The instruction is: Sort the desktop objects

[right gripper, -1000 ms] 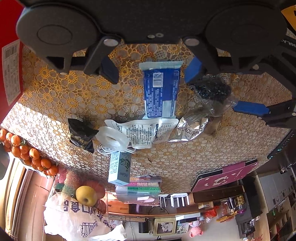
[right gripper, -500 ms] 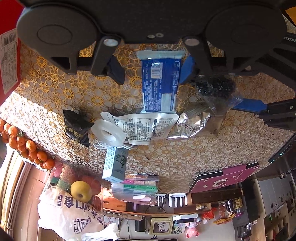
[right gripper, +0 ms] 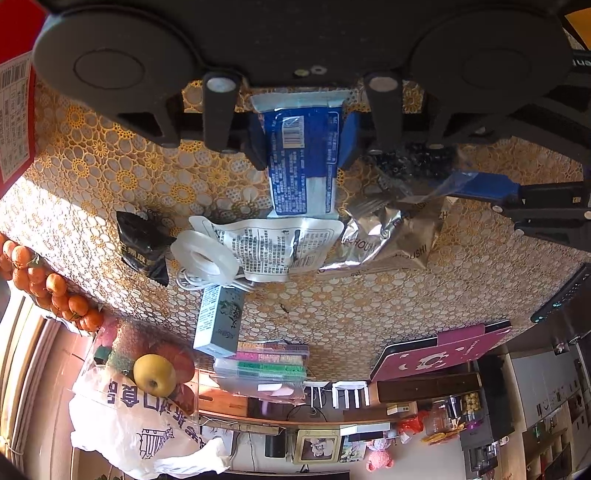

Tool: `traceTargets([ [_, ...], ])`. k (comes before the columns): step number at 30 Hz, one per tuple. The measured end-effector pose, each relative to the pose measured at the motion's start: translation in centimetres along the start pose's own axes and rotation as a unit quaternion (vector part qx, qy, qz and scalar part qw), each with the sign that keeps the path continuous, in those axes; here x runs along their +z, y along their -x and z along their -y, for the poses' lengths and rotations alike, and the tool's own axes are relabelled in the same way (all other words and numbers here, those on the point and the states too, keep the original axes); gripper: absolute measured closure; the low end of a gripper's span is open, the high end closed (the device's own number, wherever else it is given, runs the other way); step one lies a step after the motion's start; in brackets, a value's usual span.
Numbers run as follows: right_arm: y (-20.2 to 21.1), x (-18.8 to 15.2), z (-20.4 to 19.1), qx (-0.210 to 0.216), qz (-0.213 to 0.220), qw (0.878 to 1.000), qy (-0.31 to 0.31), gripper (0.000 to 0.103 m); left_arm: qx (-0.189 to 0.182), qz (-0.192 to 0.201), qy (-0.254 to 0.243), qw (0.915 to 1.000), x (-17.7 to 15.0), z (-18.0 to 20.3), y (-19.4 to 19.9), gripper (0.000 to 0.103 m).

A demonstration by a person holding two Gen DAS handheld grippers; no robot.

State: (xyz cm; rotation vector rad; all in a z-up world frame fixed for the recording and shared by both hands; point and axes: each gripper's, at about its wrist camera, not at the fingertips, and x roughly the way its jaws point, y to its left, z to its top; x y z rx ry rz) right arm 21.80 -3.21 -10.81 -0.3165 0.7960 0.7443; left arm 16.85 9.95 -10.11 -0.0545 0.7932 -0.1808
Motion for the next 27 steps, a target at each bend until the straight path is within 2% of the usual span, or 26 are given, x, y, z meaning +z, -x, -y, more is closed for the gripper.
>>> traceTargets([
  [12, 2.3, -1.1, 0.8, -0.011, 0.002, 1.0, -0.02, 0.065, -0.013, -0.012, 0.017, 0.9997, -0.1, 0.1, 0.4, 0.072],
  [27, 7.9, -2.2, 0.8, -0.016, 0.03, 0.999, -0.035, 0.065, -0.018, -0.02, 0.033, 0.9991, 0.1, 1.4, 2.7, 0.073],
])
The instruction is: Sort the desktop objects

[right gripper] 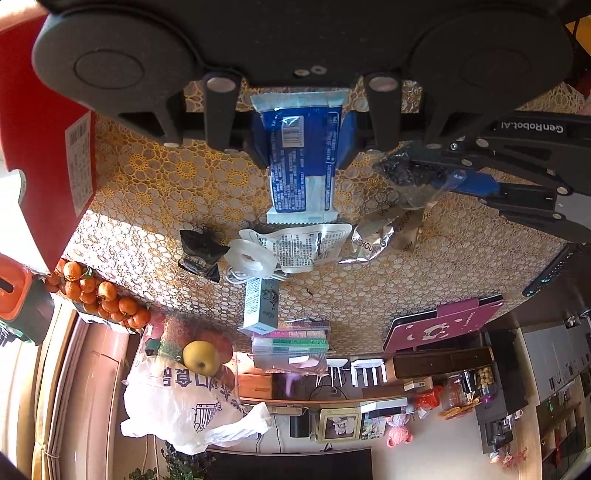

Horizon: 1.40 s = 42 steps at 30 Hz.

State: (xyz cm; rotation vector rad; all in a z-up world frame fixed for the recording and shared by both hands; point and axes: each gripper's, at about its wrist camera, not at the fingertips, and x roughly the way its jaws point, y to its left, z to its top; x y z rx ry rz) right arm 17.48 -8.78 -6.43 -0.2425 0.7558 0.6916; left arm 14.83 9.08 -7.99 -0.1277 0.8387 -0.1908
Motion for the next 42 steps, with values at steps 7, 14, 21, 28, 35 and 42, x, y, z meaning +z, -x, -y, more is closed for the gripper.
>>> traceTargets([
  [7, 3.3, -0.4, 0.1, 0.004, 0.016, 1.0, -0.011, 0.065, -0.007, 0.01, -0.007, 0.9999, 0.5, 1.6, 2.3, 0.073],
  [14, 7.0, -0.8, 0.4, 0.005, 0.034, 0.999, -0.022, 0.065, -0.017, 0.012, -0.01, 0.9997, 1.1, 3.5, 4.7, 0.073],
  [21, 10.7, -1.3, 0.8, -0.006, 0.052, 0.998, -0.026, 0.065, -0.03, 0.014, -0.018, 0.9993, 1.6, 6.0, 6.8, 0.072],
  [28, 13.8, -2.4, 1.2, -0.028, 0.067, 0.997, -0.027, 0.065, -0.037, 0.049, -0.05, 0.9968, 2.0, 9.2, 8.8, 0.073],
  [35, 16.5, -3.4, 2.9, -0.047, 0.076, 0.995, -0.043, 0.065, -0.06, 0.058, -0.069, 0.9942, 2.9, 12.0, 9.5, 0.072],
  [42, 18.7, -4.2, 5.6, -0.068, 0.088, 0.992, -0.062, 0.065, -0.076, 0.055, -0.091, 0.9914, 3.9, 15.3, 8.7, 0.072],
])
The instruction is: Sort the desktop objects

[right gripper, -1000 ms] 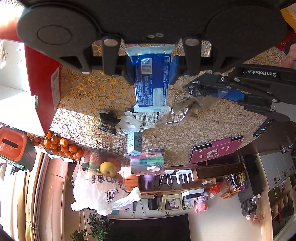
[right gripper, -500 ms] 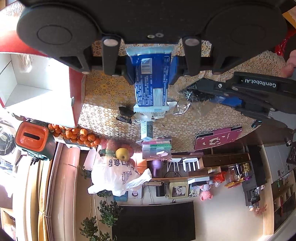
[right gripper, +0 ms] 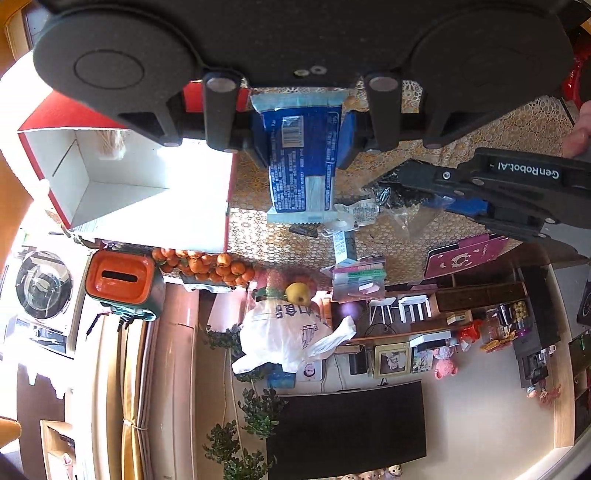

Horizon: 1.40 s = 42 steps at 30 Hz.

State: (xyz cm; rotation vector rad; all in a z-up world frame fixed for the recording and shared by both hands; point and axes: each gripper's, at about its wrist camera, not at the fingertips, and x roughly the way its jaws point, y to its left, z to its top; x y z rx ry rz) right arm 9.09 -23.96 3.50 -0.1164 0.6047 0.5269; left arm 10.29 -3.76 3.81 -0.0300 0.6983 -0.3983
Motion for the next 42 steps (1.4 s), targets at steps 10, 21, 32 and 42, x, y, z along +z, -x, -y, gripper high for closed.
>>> traceTargets([
  [10, 0.9, 0.3, 5.4, -0.038, 0.007, 0.999, -0.022, 0.065, -0.03, -0.003, -0.024, 0.9993, 3.0, 4.5, -3.4, 0.073],
  [21, 0.0, 0.7, 11.7, -0.08, -0.001, 0.995, -0.057, 0.065, -0.044, -0.022, -0.045, 0.9978, 6.1, 8.3, -8.5, 0.072],
  [32, -2.1, 1.3, 16.7, -0.099, -0.021, 0.992, -0.08, 0.065, -0.036, -0.042, -0.072, 0.9958, 8.6, 10.2, -14.1, 0.073],
  [42, -6.5, 1.7, 19.9, -0.12, -0.057, 0.986, -0.102, 0.065, -0.026, -0.083, -0.08, 0.993, 10.5, 10.6, -19.9, 0.073],
])
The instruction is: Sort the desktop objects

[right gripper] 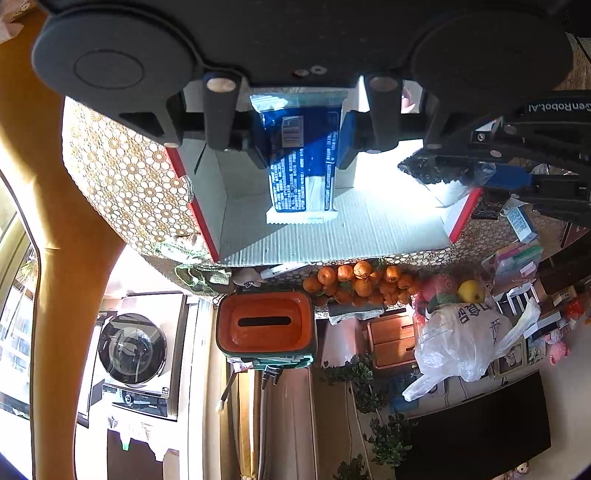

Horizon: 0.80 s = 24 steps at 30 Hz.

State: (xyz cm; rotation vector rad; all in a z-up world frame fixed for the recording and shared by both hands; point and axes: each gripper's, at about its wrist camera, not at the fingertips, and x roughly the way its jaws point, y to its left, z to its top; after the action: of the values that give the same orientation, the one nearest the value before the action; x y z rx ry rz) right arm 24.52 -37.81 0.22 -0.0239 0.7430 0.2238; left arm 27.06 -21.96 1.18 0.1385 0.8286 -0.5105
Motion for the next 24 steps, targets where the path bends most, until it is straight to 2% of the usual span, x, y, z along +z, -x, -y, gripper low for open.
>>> traceTargets([
  [5, -2.3, 0.6, 0.7, -0.009, -0.023, 1.0, -0.007, 0.065, 0.012, -0.024, -0.011, 0.9996, 0.6, -0.1, -2.5, 0.073],
  [11, -4.9, 1.2, 0.9, -0.023, -0.053, 0.998, -0.004, 0.065, 0.01, -0.05, -0.017, 0.9985, 1.3, -0.2, -4.8, 0.073],
  [24, -9.7, 2.6, 0.9, -0.046, -0.126, 0.991, -0.025, 0.065, 0.036, -0.103, -0.06, 0.9922, 2.3, 0.4, -9.3, 0.073],
])
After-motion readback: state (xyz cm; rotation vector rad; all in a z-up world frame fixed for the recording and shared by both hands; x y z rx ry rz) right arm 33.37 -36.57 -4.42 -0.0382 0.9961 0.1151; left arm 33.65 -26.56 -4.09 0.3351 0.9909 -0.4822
